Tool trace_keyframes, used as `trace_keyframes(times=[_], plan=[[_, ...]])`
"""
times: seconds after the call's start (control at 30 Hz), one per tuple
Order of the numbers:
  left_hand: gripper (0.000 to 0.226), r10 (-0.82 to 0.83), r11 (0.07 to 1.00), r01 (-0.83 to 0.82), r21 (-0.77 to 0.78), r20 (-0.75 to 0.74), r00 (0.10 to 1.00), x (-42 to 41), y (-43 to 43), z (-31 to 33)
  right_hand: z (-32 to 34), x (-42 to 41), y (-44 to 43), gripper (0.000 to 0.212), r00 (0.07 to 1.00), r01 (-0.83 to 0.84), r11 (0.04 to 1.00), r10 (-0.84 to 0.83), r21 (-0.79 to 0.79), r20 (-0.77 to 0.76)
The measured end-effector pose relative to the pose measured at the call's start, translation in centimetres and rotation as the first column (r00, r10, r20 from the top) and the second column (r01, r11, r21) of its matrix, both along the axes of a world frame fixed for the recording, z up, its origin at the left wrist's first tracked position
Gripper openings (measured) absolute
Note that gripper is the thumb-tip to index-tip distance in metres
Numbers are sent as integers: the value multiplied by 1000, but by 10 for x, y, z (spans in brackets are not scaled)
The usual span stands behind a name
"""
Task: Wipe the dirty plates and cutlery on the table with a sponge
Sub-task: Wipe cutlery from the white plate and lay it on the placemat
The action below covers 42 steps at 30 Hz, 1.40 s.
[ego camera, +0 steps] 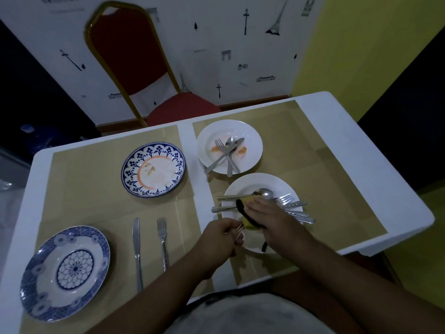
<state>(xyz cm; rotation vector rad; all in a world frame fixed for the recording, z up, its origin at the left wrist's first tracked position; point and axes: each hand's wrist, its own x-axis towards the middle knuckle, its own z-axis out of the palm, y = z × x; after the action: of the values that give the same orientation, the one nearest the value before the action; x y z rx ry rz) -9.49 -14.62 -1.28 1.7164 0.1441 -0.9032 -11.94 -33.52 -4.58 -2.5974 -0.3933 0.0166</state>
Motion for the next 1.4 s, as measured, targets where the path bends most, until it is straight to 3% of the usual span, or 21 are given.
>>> trace_keyframes(times=[0.13,0.27,0.37,0.47,0.6,0.7,0.77,1.0,1.13,1.23,1.4], plan=[[29,-45,995,40,87,60,997,-2,1,-4,-3,20,-12,58,986,61,996,-50,60,-158],[31,-58,994,52,96,59,997,-4,4,-3,-3,25,-36,57,922,239,969,-207,59,-328],[30,25,999,-23,41,-41,999,1,4,-1,1,24,-44,62,906,341,939,-314,51,-283],[33,45,997,-42,71,-46,998,4,4,-2,16,24,-37,65,912,393,910,-368,131,-181],[36,88,996,-86,33,-81,993,2,5,-5,27,14,-13,69,972,233,948,-225,217,-60],[32,70,997,-69,16,-34,997,2,7,-5,10,4,-1,68,999,-25,999,24,32,32],[30,3,996,-7,89,50,999,1,10,-6,-3,3,1,70,993,-120,991,121,-63,1],[26,-23,996,18,90,55,998,-5,37,-7,10,30,19,74,987,-162,963,163,-217,-11],[27,66,991,-71,112,48,997,-10,58,-11,9,43,42,67,994,-110,980,105,-163,-40],[22,184,971,-190,142,56,981,-20,81,-22,14,44,61,59,998,-67,998,66,-11,-15],[14,374,908,-375,187,40,927,-30,120,-43,9,37,101,64,994,24,982,-4,188,-109]])
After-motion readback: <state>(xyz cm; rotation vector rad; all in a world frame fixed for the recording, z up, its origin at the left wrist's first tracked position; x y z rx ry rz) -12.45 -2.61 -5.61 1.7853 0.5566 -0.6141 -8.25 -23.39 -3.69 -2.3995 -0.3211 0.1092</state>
